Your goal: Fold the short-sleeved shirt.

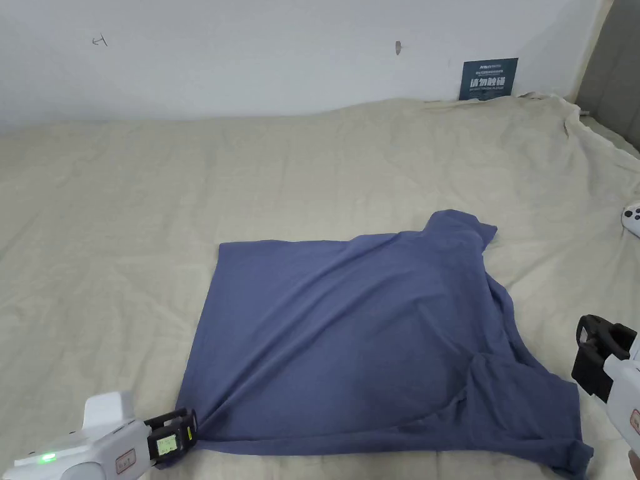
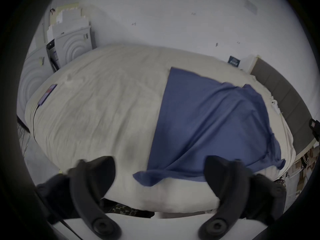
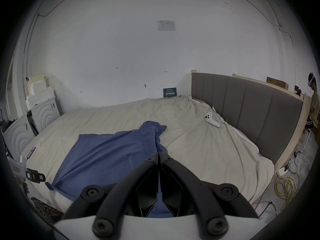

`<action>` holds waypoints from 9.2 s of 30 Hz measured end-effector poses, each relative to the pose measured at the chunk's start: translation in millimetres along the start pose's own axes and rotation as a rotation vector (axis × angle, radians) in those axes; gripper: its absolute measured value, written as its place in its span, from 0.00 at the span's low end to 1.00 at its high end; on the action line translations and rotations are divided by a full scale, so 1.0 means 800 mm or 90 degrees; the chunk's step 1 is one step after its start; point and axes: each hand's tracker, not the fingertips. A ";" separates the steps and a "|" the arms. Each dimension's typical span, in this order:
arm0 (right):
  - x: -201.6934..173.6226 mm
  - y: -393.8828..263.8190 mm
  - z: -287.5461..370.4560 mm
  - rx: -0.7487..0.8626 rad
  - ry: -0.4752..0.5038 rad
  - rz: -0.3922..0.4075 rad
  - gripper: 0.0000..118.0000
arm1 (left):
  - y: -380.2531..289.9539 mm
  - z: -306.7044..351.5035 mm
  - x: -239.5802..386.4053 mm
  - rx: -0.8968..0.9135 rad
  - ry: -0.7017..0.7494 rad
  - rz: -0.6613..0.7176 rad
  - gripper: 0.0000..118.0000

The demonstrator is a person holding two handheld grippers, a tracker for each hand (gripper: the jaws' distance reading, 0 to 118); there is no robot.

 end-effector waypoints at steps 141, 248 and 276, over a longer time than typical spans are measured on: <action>-0.019 0.055 -0.032 0.014 0.045 0.016 0.00 | 0.108 0.039 0.041 0.165 -0.066 -0.079 0.00; 0.049 -0.050 -0.077 -0.283 -0.017 -0.010 0.67 | 0.031 0.003 -0.006 -0.014 -0.007 0.009 0.90; -0.034 0.117 -0.062 0.070 0.020 0.055 0.00 | 0.197 0.040 0.083 0.212 -0.093 -0.053 0.00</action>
